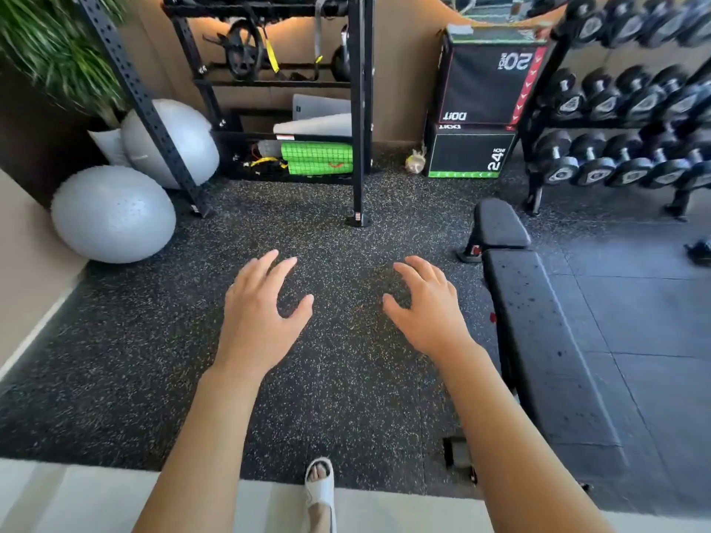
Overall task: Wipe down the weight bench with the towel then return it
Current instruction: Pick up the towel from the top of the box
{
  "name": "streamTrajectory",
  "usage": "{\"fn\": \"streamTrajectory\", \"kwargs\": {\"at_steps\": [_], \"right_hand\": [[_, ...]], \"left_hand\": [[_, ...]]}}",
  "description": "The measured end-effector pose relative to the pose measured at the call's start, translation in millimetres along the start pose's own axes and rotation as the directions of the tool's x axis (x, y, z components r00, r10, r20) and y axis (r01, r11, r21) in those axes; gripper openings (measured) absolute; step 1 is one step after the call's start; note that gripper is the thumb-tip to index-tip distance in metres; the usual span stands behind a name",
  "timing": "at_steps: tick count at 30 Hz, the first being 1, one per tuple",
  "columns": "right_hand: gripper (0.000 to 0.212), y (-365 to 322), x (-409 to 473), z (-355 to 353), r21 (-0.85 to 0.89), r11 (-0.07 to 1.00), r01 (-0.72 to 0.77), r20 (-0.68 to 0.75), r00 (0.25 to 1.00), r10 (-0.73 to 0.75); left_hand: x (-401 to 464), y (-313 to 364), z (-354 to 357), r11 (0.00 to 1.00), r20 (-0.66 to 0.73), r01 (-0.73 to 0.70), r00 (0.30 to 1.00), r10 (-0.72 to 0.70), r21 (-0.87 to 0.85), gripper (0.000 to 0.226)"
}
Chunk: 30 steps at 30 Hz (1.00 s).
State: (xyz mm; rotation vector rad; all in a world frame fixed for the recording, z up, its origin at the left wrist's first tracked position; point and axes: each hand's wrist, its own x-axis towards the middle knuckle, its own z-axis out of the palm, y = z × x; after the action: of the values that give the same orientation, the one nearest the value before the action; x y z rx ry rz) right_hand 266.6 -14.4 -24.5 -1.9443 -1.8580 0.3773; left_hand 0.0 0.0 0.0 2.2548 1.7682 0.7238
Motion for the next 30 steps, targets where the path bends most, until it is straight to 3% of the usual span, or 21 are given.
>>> {"fn": "streamTrajectory", "kwargs": {"at_steps": [13, 20, 30], "right_hand": [[0.07, -27.5, 124.6, 9.7, -0.127, 0.981, -0.146, -0.175, 0.977, 0.122], [0.073, -1.7, 156.8, -9.8, -0.13, 0.958, -0.255, -0.184, 0.956, 0.229], [0.075, 92.0, 234.8, -43.0, -0.089, 0.959, -0.268, -0.202, 0.948, 0.246]], "left_hand": [[165.7, -63.6, 14.3, 0.986, 0.088, -0.167, 0.982, 0.166, 0.003, 0.066], [231.0, -35.9, 45.9, 0.972, 0.124, -0.228, 0.964, 0.233, -0.052, 0.068], [327.2, 42.7, 110.3, 0.965, 0.134, -0.26, 0.955, 0.263, -0.042, 0.068]]}}
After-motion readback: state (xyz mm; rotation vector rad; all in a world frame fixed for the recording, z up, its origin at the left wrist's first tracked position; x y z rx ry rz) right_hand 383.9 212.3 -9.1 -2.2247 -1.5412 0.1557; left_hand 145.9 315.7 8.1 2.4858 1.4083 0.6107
